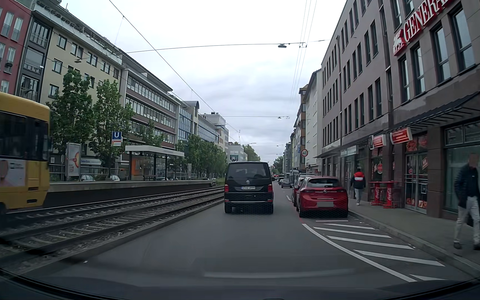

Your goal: Follow the waypoints while adhering to traffic rules and regulations

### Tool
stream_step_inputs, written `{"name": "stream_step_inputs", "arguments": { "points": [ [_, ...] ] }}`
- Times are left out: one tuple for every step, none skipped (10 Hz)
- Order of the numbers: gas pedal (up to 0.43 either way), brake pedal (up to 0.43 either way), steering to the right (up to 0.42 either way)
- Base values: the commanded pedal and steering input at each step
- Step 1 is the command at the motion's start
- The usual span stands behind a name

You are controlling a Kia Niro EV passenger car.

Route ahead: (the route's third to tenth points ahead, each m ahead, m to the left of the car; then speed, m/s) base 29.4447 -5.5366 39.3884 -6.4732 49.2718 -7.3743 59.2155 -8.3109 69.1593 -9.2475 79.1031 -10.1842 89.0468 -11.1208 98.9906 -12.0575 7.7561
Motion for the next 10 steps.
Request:
{"name": "stream_step_inputs", "arguments": {
  "points": [
    [0.059, 0.000, -0.042],
    [0.059, 0.000, -0.033],
    [0.059, 0.000, -0.022],
    [0.067, 0.000, -0.014],
    [0.067, 0.000, -0.006],
    [0.067, 0.000, 0.002],
    [0.067, 0.000, 0.007],
    [0.067, 0.000, 0.011],
    [0.067, 0.000, 0.019],
    [0.067, 0.000, 0.026]
  ]
}}
